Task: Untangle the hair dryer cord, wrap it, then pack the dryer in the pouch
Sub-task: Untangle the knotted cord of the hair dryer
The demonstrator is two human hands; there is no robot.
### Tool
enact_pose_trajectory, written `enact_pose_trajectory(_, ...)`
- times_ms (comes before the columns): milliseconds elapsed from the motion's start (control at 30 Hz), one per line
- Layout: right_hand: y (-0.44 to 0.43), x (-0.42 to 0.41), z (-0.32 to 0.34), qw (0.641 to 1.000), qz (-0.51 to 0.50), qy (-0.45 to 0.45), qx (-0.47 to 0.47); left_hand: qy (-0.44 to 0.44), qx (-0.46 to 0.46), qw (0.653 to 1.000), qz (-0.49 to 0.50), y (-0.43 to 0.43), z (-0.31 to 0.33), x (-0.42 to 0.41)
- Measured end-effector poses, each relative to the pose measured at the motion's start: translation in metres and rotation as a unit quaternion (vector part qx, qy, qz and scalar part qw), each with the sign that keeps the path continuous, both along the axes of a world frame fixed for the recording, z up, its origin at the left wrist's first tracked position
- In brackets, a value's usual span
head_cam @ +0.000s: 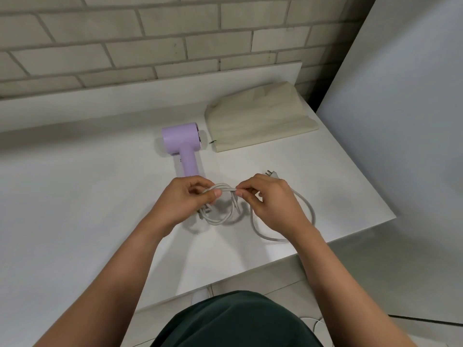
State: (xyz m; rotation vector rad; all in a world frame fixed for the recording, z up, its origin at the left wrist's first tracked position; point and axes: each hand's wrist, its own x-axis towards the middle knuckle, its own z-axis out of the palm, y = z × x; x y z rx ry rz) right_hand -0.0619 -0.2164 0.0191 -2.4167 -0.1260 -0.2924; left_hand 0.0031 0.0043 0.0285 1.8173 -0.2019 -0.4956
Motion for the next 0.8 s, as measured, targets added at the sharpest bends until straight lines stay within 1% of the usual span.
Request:
enact_pose_trajectory(67,0.002,0.001,0.000,0.999,-0.005,-0.026,-0.033,0.015,0.003,1.000,0.007,0.000,-0.001,0.001)
enact_pose_trajectory(200,0.005,0.002,0.007,0.999,0.006,-0.025,-0.048,-0.006,0.014,0.998,-0.055,0.000,0.008,0.003)
enact_pose_trajectory(333,0.004,0.003,0.015,0.999,0.008,0.029,0.011,-0.008,0.021,0.994,-0.105,-0.002,0.016,0.007)
enact_pose_trajectory(467,0.009,0.007,0.015,0.992,-0.033,0.078,0.089,-0.033,0.056,0.984,-0.165,-0.012,0.024,0.007)
enact_pose_trajectory(500,0.011,0.009,0.014,0.992,-0.040,0.075,0.091,-0.037,0.064,0.981,-0.178,-0.015,0.027,0.007)
enact_pose_trajectory(533,0.011,0.011,0.013,0.994,-0.048,0.067,0.073,-0.036,0.070,0.980,-0.184,-0.017,0.028,0.007)
enact_pose_trajectory(567,0.012,0.012,0.013,0.995,-0.049,0.065,0.059,-0.029,0.073,0.980,-0.182,-0.018,0.029,0.007)
enact_pose_trajectory(633,0.011,0.014,0.015,0.994,-0.041,0.089,0.054,0.002,0.069,0.985,-0.160,-0.018,0.031,0.009)
enact_pose_trajectory(700,0.011,0.014,0.017,0.993,-0.017,0.109,0.049,0.030,0.050,0.989,-0.139,-0.018,0.032,0.012)
enact_pose_trajectory(800,0.012,0.014,0.016,0.993,0.019,0.110,0.040,0.053,0.030,0.990,-0.124,-0.014,0.031,0.013)
